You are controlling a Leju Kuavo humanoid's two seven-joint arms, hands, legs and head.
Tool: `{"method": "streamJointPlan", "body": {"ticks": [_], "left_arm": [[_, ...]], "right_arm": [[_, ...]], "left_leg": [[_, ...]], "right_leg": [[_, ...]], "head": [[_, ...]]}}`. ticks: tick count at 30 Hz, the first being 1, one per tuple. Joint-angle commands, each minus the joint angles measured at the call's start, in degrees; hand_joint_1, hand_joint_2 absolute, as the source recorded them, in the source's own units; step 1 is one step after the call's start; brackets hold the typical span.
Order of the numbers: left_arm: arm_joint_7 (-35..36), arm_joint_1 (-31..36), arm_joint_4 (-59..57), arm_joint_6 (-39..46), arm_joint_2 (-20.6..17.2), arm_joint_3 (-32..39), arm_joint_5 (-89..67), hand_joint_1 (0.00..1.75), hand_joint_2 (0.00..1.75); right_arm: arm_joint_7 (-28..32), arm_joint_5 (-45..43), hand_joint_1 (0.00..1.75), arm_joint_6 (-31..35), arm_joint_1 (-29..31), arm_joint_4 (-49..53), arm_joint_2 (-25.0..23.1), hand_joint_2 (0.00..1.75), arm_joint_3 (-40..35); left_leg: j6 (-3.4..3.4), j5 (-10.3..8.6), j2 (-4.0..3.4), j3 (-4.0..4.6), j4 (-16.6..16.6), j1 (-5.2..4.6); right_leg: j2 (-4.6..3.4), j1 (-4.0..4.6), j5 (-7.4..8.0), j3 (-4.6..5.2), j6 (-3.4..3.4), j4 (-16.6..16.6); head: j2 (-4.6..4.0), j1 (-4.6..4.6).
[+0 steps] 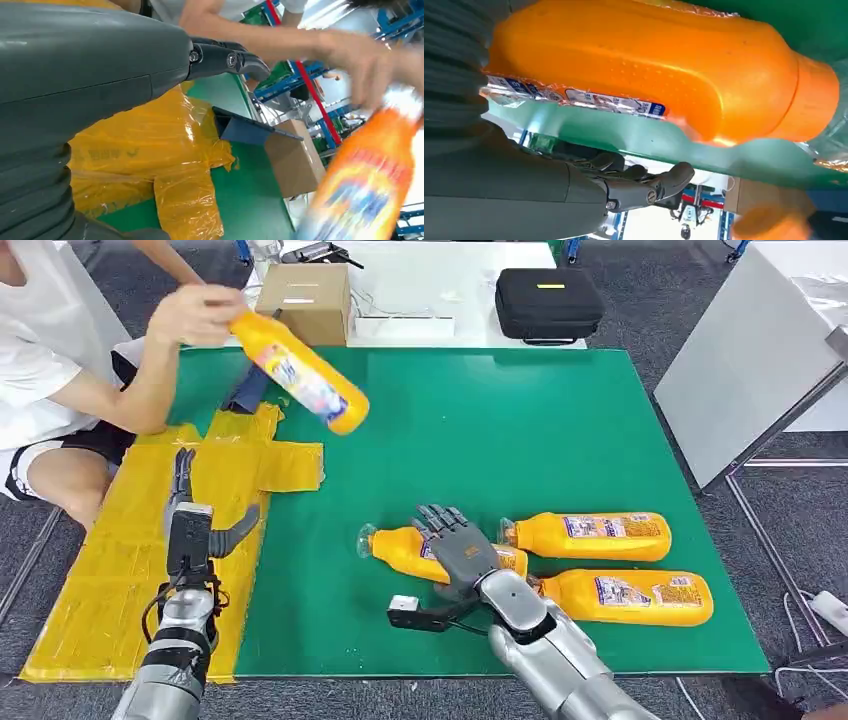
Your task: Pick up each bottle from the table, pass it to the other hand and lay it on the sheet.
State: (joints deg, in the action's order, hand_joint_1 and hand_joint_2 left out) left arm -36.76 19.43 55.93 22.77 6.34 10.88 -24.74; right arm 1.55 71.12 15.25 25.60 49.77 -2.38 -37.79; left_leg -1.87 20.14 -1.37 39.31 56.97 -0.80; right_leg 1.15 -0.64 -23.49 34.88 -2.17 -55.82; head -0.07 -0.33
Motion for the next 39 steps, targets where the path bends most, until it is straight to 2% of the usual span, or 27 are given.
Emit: {"method": "streamJointPlan", "body": {"ticks": [1, 4, 5, 6, 8, 12, 27, 30, 35, 36, 39], "left_arm": [[0.35, 1.66, -1.76, -0.24, 0.84, 1.79, 0.07, 0.0, 1.75], [0.19, 2.19, -2.69, -0.27, 0.92, 1.46, 0.07, 0.0, 1.75], [0.1, 2.55, -3.25, -0.32, 0.93, 1.28, 0.11, 0.0, 1.75], [-0.04, 2.82, -3.64, -0.27, 0.93, 1.13, 0.16, 0.0, 1.75], [-0.44, 3.7, -5.02, -0.07, 1.03, 0.66, 0.34, 0.0, 1.75], [-0.79, 4.36, -6.21, 0.23, 1.05, 0.26, 0.56, 0.0, 1.75], [-1.11, 4.82, -7.51, -0.08, 0.9, -0.96, 1.36, 0.0, 1.75], [-0.86, 3.13, -4.32, -2.2, 1.44, -1.66, 1.94, 0.0, 1.75], [-0.34, 2.31, -2.51, -3.16, 1.86, -1.98, 2.15, 0.0, 1.75], [-0.18, 1.98, -1.78, -3.94, 1.91, -2.25, 2.24, 0.0, 1.75], [0.28, 1.18, 0.14, -6.58, 2.41, -3.5, 2.76, 0.0, 1.75]], "right_arm": [[-0.22, -0.34, 0.0, -2.3, 3.83, -8.15, -0.09, 1.75, -0.54], [0.7, -2.11, 0.0, -3.24, 4.86, -11.28, -0.53, 1.75, 0.32], [2.21, -3.46, 0.33, -3.7, 5.2, -12.3, -0.58, 1.75, 0.7], [3.65, -4.75, 1.45, -4.27, 5.46, -13.02, -0.65, 1.75, 0.95], [6.71, -8.14, 1.71, -5.22, 6.1, -14.74, -0.67, 1.75, 1.98], [8.67, -10.13, 1.75, -5.91, 6.62, -16.09, -0.9, 1.75, 2.03], [12.78, -18.13, 1.75, -6.06, 6.24, -15.67, -1.78, 1.75, 2.22], [14.92, -23.22, 1.75, -1.68, 2.41, -8.51, -3.28, 1.75, 6.77], [14.35, -24.36, 1.75, -1.73, 0.28, -3.28, -3.45, 1.75, 7.93], [16.39, -28.12, 1.75, -0.22, -1.92, 0.59, -4.13, 1.75, 11.1], [18.65, -31.1, 1.75, 1.82, -6.39, 9.57, -4.65, 1.75, 14.69]], "left_leg": [[0.1, 0.08, 0.08, -0.21, 0.0, 0.03], [0.16, 0.18, 0.11, -0.36, 0.07, 0.08], [0.11, 0.08, 0.11, -0.22, 0.01, 0.04], [0.17, 0.18, 0.14, -0.4, 0.07, 0.09], [0.18, 0.17, 0.2, -0.41, 0.07, 0.08], [0.09, 0.02, 0.16, -0.2, -0.02, 0.04], [0.19, 0.14, 0.13, -0.52, 0.05, 0.11], [0.16, 0.11, 0.09, -0.48, 0.03, 0.11], [0.15, 0.14, -0.09, -0.46, 0.02, 0.08], [0.21, 0.22, -0.08, -0.55, 0.07, 0.11], [0.1, 0.05, -0.03, -0.32, -0.01, 0.05]], "right_leg": [[-0.04, 0.0, -0.06, -0.21, 0.05, 0.02], [-0.08, 0.03, -0.13, -0.38, 0.08, -0.01], [-0.02, 0.01, -0.07, -0.24, 0.05, 0.02], [-0.05, 0.03, -0.15, -0.43, 0.08, 0.0], [0.01, 0.02, -0.16, -0.44, 0.09, -0.02], [0.07, 0.01, -0.04, -0.21, 0.05, 0.04], [0.0, 0.05, -0.05, -0.47, 0.24, 0.02], [-0.01, 0.05, -0.02, -0.39, 0.23, 0.04], [-0.09, 0.04, -0.02, -0.37, 0.23, 0.02], [-0.11, 0.05, -0.09, -0.47, 0.26, -0.02], [0.02, 0.02, 0.02, -0.24, 0.2, 0.03]], "head": [[0.02, 0.0], [0.0, 0.0], [0.02, 0.0], [0.0, 0.0], [0.02, 0.0], [0.0, -0.02], [0.0, 0.0], [0.02, 0.0], [0.0, 0.0], [0.0, -0.02], [0.0, 0.0]]}}
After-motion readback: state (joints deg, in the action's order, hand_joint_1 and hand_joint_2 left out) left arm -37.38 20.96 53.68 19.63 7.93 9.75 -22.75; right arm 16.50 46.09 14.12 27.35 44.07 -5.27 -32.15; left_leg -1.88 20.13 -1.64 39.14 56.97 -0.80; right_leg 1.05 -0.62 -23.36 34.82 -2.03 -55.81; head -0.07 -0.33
